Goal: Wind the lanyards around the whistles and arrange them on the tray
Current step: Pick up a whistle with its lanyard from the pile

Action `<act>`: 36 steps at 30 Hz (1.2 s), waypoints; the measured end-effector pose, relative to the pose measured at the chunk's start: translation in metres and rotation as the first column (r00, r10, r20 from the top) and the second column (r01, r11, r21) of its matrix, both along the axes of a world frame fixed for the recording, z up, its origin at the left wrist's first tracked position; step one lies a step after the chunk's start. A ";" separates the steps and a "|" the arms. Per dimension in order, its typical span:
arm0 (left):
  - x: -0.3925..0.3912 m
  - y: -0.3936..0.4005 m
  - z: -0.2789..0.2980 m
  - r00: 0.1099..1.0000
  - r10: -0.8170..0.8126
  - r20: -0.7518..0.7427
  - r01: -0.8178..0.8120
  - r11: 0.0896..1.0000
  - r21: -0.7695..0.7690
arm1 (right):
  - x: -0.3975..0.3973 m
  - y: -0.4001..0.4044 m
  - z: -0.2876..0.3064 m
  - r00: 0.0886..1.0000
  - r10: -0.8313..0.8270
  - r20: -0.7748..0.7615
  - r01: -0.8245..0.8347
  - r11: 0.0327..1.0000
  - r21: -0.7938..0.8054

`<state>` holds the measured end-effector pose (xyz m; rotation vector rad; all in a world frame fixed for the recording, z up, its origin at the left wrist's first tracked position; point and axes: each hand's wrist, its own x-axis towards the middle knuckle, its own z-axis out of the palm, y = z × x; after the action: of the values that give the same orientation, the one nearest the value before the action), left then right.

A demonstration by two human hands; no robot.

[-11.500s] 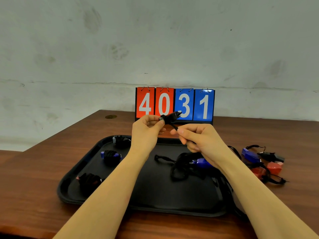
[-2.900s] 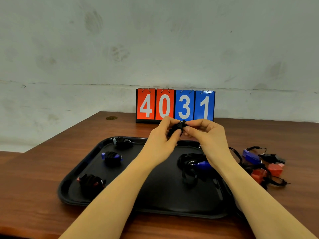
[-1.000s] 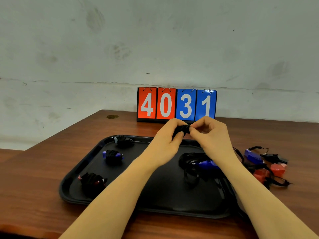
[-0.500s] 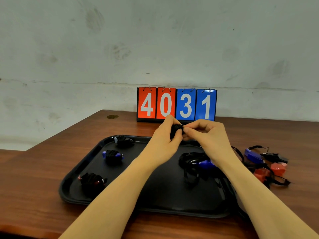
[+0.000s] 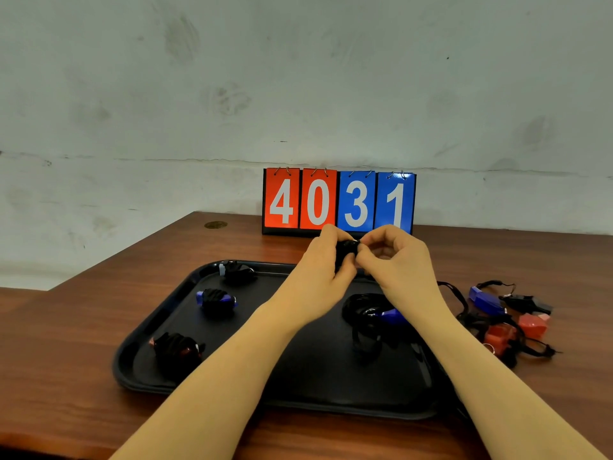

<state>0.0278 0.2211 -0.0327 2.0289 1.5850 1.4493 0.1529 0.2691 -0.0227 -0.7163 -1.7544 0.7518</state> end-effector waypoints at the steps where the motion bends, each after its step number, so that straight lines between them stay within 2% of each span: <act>1: 0.000 0.000 0.000 1.000 -0.001 0.007 0.001 1.000 -0.001 | 0.000 0.000 0.000 1.000 -0.001 0.001 0.001 1.000 0.006; 5: 0.003 -0.001 0.000 0.999 -0.001 0.041 0.002 1.000 -0.020 | 0.001 0.001 0.002 1.000 0.020 0.008 -0.020 0.999 0.028; 16: 0.004 -0.007 0.005 0.999 -0.005 0.049 0.007 0.999 -0.050 | 0.003 0.006 0.002 0.992 0.116 -0.040 -0.119 0.987 -0.107; 22: 0.001 -0.009 0.008 0.998 -0.043 0.048 0.046 0.997 -0.057 | 0.006 0.006 0.003 0.983 0.184 -0.021 -0.185 0.976 -0.113; 29: -0.004 -0.010 0.007 1.000 -0.029 0.009 0.030 0.999 -0.038 | 0.013 0.008 0.004 0.941 0.336 -0.033 -0.337 0.934 -0.121; 36: -0.003 -0.009 0.008 0.996 -0.055 0.077 0.059 0.997 -0.058 | 0.016 0.011 0.005 0.902 0.425 -0.080 -0.432 0.891 -0.139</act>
<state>0.0244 0.2117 -0.0248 1.9468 1.5102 1.4226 0.1693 0.2803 -0.0177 -0.4040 -1.8470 1.2061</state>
